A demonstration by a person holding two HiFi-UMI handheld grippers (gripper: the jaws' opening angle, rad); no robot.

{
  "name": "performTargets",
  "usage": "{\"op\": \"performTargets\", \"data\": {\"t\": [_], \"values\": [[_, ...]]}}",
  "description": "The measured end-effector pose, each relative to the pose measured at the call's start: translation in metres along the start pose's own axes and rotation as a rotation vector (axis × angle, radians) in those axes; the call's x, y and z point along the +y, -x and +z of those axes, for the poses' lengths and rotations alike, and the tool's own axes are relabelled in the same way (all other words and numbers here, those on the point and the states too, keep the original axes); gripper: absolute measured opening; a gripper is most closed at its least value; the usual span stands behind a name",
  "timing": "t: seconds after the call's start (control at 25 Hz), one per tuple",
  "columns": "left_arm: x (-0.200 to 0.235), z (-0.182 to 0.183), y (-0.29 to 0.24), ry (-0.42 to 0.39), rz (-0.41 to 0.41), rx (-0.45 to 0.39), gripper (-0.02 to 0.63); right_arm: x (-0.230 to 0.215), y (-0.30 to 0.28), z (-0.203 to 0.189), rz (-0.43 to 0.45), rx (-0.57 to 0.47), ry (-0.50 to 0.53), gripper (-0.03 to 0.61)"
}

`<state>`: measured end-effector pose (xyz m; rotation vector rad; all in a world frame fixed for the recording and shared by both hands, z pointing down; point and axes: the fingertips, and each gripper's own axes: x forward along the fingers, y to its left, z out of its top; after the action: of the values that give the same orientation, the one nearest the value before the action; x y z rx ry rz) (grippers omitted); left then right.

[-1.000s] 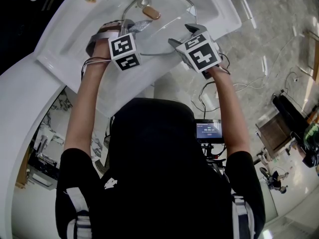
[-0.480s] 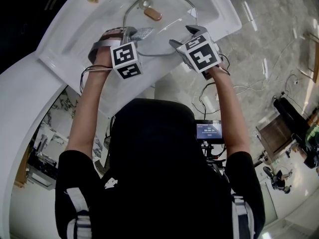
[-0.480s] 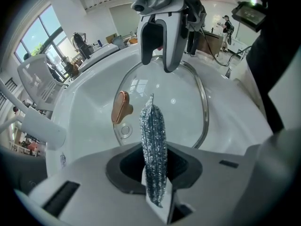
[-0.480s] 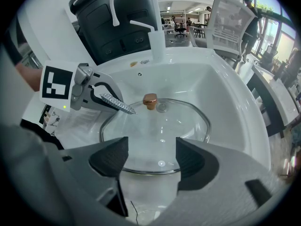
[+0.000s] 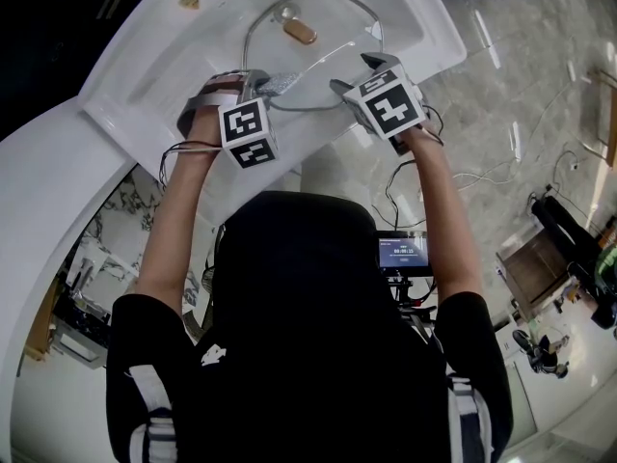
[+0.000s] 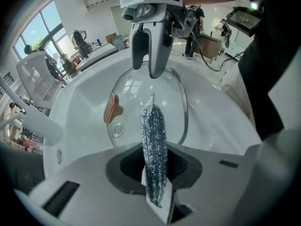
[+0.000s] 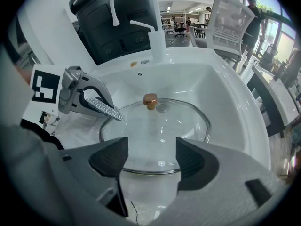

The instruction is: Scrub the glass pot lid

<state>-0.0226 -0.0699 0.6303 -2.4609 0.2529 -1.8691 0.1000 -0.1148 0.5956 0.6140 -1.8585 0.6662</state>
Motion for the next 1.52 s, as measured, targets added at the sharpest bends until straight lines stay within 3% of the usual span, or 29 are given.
{"op": "performTargets", "data": {"t": [0.32,0.76,0.92,1.2,1.52], "values": [[-0.013,0.004,0.010,0.024,-0.022,-0.009,0.073,0.000,0.001,0.000,0.002,0.006,0.000,0.310],[-0.011,0.011,0.041,0.134,0.036,-0.057,0.074,-0.002,0.000,-0.002,-0.016,0.015,0.015,0.304],[-0.007,0.007,0.050,0.219,0.079,-0.054,0.074,0.000,0.004,0.000,-0.008,-0.007,0.006,0.222],[0.002,0.016,0.074,0.336,0.112,-0.137,0.073,0.012,0.028,0.009,0.004,-0.071,0.024,0.203],[0.023,0.027,0.117,0.398,0.184,-0.244,0.074,0.028,0.070,0.033,-0.027,-0.175,0.030,0.152]]}}
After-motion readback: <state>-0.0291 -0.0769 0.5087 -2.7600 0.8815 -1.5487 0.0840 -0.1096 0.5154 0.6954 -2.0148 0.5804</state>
